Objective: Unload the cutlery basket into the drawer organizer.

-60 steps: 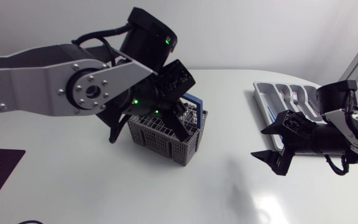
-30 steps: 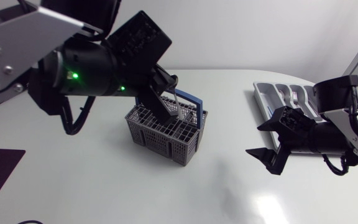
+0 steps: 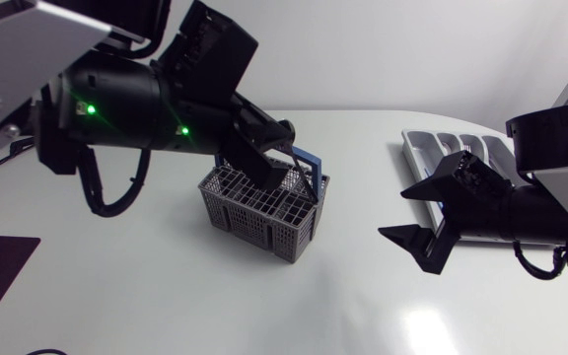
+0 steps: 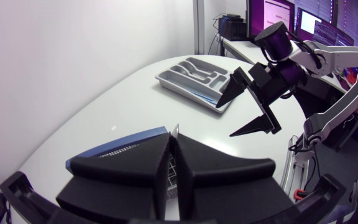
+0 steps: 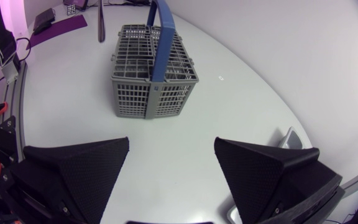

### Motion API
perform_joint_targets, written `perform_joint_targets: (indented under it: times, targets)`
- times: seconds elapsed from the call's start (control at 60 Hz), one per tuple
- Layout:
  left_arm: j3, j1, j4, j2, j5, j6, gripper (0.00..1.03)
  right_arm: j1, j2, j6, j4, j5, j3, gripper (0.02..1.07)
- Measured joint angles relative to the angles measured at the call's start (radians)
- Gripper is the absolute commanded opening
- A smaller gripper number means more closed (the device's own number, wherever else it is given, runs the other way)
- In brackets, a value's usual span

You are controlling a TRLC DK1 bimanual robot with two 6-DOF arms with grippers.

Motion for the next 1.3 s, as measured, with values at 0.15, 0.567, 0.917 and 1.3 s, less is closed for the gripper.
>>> perform_joint_targets:
  times: [0.15, 0.567, 0.917, 1.3]
  targets:
    - [0.0, 0.007, -0.011, 0.058, 0.068, -0.045, 0.04, 0.066, -0.017, 0.063, -0.009, 0.0, 0.012, 1.0]
    - [0.021, 0.042, -0.051, 0.182, 0.18, -0.132, 0.04, 0.225, -0.012, 0.199, -0.012, 0.047, 0.093, 0.92]
    - [0.064, 0.05, -0.06, 0.227, 0.243, -0.171, 0.04, 0.308, 0.121, 0.233, -0.014, 0.061, 0.191, 0.75]
    - [0.092, 0.063, -0.06, 0.245, 0.267, -0.193, 0.04, 0.34, 0.221, 0.255, -0.019, 0.056, 0.288, 0.48]
